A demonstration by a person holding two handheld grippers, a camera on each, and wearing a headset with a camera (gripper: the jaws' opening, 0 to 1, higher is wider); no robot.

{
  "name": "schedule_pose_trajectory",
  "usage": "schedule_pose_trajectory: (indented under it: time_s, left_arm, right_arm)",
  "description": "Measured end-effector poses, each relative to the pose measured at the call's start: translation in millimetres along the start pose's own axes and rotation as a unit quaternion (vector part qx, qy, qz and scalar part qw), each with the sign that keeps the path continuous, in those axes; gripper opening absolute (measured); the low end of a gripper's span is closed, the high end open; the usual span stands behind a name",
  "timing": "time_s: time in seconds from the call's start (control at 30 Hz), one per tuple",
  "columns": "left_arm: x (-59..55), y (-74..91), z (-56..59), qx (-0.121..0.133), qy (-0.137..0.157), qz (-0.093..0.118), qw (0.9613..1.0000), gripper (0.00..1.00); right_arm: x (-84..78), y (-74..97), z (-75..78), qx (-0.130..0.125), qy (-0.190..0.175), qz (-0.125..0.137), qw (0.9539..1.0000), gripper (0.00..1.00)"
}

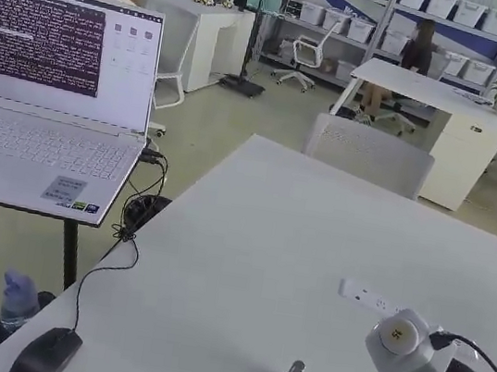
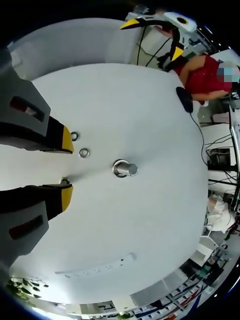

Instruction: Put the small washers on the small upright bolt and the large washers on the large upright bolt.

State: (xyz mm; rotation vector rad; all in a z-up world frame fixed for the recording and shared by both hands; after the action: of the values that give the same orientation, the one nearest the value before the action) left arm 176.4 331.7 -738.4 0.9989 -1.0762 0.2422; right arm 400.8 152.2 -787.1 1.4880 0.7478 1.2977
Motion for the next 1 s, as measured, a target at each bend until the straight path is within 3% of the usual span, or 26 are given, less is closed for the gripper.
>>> schedule_pose_trajectory:
  time_s: [0.37, 0.7, 1.0]
  left_arm:
    - [-1.3, -1.0, -2.1, -0.004, -0.001, -0.002, 1.0000, 0.79]
    - [0.8, -3.2, -2.8, -0.008, 0.009, 0.014, 0.9998, 0.80]
    - [-2.9, -5.0, -3.2, -0.013, 0.009, 0.009, 0.9998, 0.80]
  right_arm:
    - [3.0, -11.3, -9.7, 0.014, 0.004, -0.003, 0.9999, 0.28]
    - [-2.0, -29.4, -19.4, 0.018, -0.008, -0.004, 0.9998, 0.27]
    - [-5.0, -43.8, -20.7, 0.016, -0.010, -0.006, 0.9998, 0.27]
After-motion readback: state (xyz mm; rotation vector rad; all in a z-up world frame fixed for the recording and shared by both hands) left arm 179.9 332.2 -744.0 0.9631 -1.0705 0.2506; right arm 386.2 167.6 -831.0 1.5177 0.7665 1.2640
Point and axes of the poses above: the centre of the closed fingertips' face, and the gripper's own axes: y roughly backward along the fingers, z roughly to its right, x roughly out of its top, the point moved 2 cm from there along y, roughly backward along the fingers, and after that the axes turned 2 degrees about z, right-handed, at the moved point
